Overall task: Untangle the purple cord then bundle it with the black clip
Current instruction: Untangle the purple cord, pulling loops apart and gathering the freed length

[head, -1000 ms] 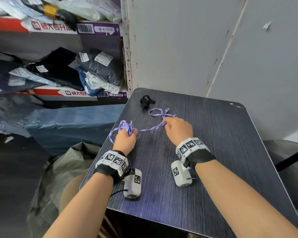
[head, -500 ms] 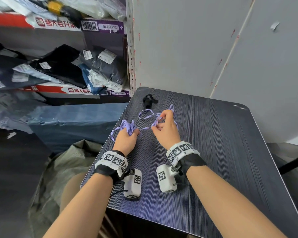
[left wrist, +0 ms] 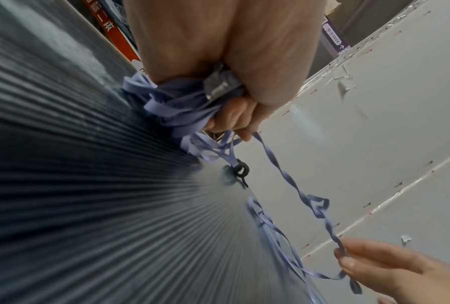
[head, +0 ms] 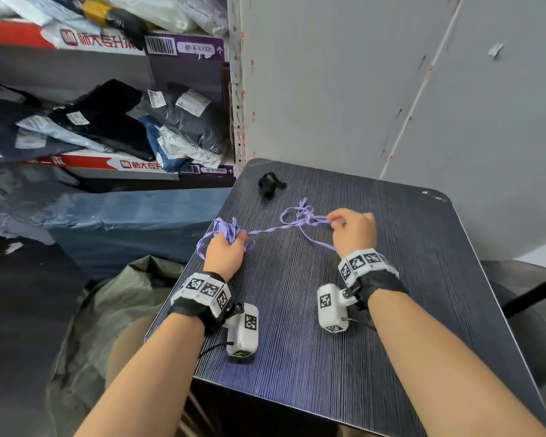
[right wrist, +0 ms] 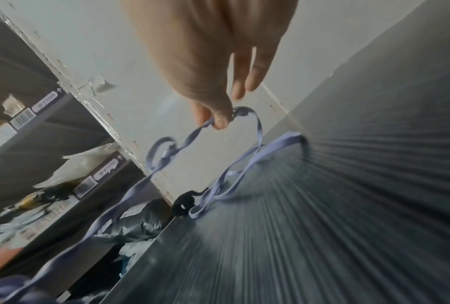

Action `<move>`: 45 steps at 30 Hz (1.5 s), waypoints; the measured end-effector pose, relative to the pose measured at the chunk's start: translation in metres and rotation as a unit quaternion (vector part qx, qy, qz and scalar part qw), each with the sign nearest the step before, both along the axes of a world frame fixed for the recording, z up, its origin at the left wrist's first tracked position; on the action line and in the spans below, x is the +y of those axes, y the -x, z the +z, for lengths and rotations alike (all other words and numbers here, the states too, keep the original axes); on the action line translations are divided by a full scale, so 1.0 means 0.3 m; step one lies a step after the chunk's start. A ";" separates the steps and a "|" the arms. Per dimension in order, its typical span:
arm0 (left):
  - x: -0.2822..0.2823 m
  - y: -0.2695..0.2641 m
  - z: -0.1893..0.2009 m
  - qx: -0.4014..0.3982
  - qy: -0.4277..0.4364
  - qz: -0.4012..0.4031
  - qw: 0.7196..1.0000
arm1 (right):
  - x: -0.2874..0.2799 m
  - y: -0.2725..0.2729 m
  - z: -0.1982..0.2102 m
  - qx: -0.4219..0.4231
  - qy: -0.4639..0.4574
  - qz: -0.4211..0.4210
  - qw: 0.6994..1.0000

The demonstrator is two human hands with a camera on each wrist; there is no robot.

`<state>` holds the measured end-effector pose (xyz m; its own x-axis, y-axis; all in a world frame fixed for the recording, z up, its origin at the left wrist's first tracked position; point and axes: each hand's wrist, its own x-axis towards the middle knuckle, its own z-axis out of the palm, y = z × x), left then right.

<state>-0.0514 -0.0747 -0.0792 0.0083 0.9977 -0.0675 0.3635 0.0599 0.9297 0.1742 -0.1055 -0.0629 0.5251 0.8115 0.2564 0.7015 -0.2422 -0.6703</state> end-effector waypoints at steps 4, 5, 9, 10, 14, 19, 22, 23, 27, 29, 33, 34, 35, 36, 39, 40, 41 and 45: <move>0.009 0.002 0.000 -0.018 0.007 0.034 0.999 | -0.004 -0.073 0.038 0.004 -0.014 -0.060 0.998; 0.011 0.003 0.000 -0.021 0.010 0.039 0.999 | -0.008 -0.095 0.051 0.007 -0.013 -0.082 0.997; 0.005 -0.005 0.009 0.002 0.001 0.034 0.999 | -0.008 -0.141 0.073 0.006 -0.020 -0.114 0.993; 0.003 -0.008 0.013 0.003 0.002 0.035 0.999 | -0.003 -0.139 0.072 0.006 -0.031 -0.110 0.993; 0.008 -0.011 0.030 0.023 0.009 0.031 0.999 | 0.010 -0.119 0.074 -0.007 -0.070 -0.076 0.995; 0.040 -0.013 0.104 0.018 -0.009 0.042 0.999 | 0.027 -0.106 0.169 -0.130 -0.051 0.026 0.990; 0.080 -0.025 0.193 0.009 -0.038 0.039 0.998 | 0.074 -0.124 0.262 -0.176 -0.051 0.083 0.979; 0.091 -0.031 0.234 0.003 -0.052 0.038 0.998 | 0.085 -0.130 0.308 -0.188 -0.058 0.091 0.976; 0.113 -0.064 0.432 -0.002 -0.121 0.035 0.992 | 0.113 -0.110 0.507 -0.202 -0.007 0.121 0.972; 0.111 -0.081 0.529 -0.016 -0.152 0.028 0.988 | 0.119 -0.081 0.589 -0.147 0.031 0.154 0.977; 0.095 -0.098 0.686 -0.043 -0.211 0.005 0.976 | 0.123 -0.047 0.676 -0.054 0.120 0.200 0.971; 0.090 -0.098 0.718 -0.044 -0.224 -0.009 0.974 | 0.115 -0.037 0.693 -0.078 0.182 0.221 0.955; 0.085 -0.100 0.742 -0.046 -0.231 -0.024 0.971 | 0.107 -0.029 0.700 -0.100 0.234 0.240 0.937; 0.079 -0.101 0.760 -0.051 -0.238 -0.037 0.969 | 0.102 -0.025 0.700 -0.117 0.257 0.252 0.926; 0.041 -0.104 0.795 -0.039 -0.259 -0.062 0.963 | 0.083 -0.002 0.676 -0.123 0.157 0.231 0.952; 0.030 -0.110 0.802 -0.030 -0.269 -0.069 0.960 | 0.075 0.012 0.666 -0.083 0.086 0.223 0.967; 0.021 -0.115 0.804 -0.021 -0.277 -0.077 0.958 | 0.063 0.033 0.659 -0.032 0.016 0.224 0.974; -0.007 -0.122 0.772 0.005 -0.280 -0.098 0.955 | -0.010 0.139 0.633 0.231 -0.073 0.305 0.921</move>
<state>-0.0147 -0.0769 0.1525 0.2000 0.8571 0.4747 0.3269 -0.5151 0.7923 0.1325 -0.1086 0.1268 0.0644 0.9660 0.2503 0.3098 0.2191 -0.9252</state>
